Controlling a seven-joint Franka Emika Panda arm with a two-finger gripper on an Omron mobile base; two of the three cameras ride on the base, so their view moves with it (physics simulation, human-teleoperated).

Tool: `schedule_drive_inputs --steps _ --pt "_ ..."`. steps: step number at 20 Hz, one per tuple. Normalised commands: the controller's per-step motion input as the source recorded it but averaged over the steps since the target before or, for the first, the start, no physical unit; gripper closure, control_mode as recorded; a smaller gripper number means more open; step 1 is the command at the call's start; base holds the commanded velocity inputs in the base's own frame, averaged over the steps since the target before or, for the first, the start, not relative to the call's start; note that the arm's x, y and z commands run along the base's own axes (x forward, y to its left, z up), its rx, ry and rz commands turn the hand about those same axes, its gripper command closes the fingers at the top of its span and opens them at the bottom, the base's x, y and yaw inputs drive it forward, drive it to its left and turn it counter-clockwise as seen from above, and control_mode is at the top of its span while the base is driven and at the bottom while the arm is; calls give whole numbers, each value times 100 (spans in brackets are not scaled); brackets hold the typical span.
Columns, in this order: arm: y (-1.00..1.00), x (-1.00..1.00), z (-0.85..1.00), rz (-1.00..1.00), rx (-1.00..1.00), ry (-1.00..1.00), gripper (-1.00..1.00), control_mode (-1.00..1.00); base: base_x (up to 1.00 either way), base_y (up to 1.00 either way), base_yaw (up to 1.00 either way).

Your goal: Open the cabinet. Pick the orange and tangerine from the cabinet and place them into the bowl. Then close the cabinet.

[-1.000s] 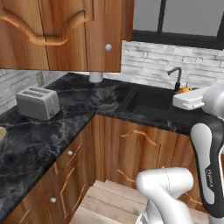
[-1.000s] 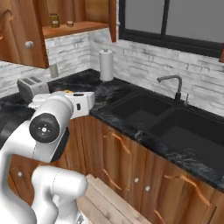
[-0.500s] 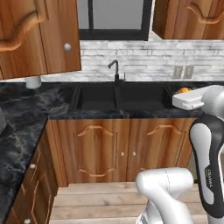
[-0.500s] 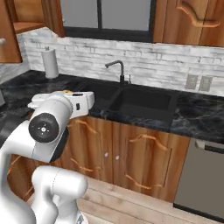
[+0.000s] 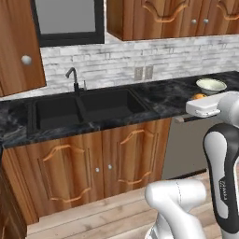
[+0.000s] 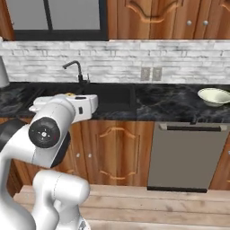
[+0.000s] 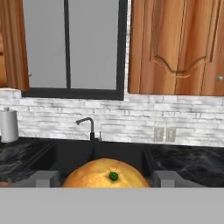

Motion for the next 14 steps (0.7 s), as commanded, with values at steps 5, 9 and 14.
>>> schedule_drive_inputs --steps 5,9,14 --pt "0 0 0 0 0 0 100 100 33 -46 10" --pt "0 0 0 0 0 0 100 100 21 -91 19" --pt "0 0 0 0 0 0 100 100 23 -100 17"
